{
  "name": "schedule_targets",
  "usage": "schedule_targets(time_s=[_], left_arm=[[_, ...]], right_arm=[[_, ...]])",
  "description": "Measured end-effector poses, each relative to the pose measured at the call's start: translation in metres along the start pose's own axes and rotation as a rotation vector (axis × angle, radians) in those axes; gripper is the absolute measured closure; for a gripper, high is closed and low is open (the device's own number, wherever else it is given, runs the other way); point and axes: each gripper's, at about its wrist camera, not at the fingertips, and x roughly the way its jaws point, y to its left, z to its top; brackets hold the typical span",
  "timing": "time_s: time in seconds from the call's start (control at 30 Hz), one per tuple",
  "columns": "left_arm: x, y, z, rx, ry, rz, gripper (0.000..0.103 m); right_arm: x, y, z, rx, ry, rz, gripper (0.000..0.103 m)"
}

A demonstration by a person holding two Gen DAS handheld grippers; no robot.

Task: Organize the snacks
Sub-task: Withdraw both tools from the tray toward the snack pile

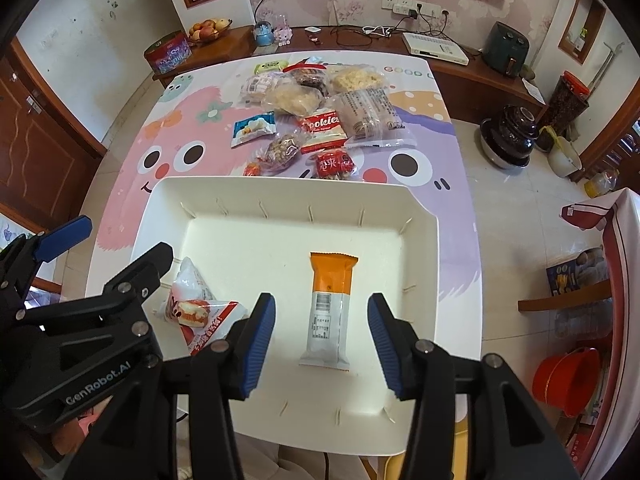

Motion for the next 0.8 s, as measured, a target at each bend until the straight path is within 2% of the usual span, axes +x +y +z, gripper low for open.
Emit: schedule_targets(time_s=[0.43,0.67,0.8], left_arm=[[-0.003,0.004,0.011,0.006,-0.010,0.003,0.014],[-0.006,0.022,0.033,-0.001,-0.040,-0.016,0.014],[-0.017,0.032,0.056,0.045,-0.098,0.006,0.014]], right_arm=[[-0.002,0.000,0.004,-0.006,-0.006,-0.001,0.054],[-0.009,0.004,0.017,-0.038,-0.044,-0.027,0.054],[-0.025,-0.002,0.037,-0.034,-0.079,-0.011,0.054]])
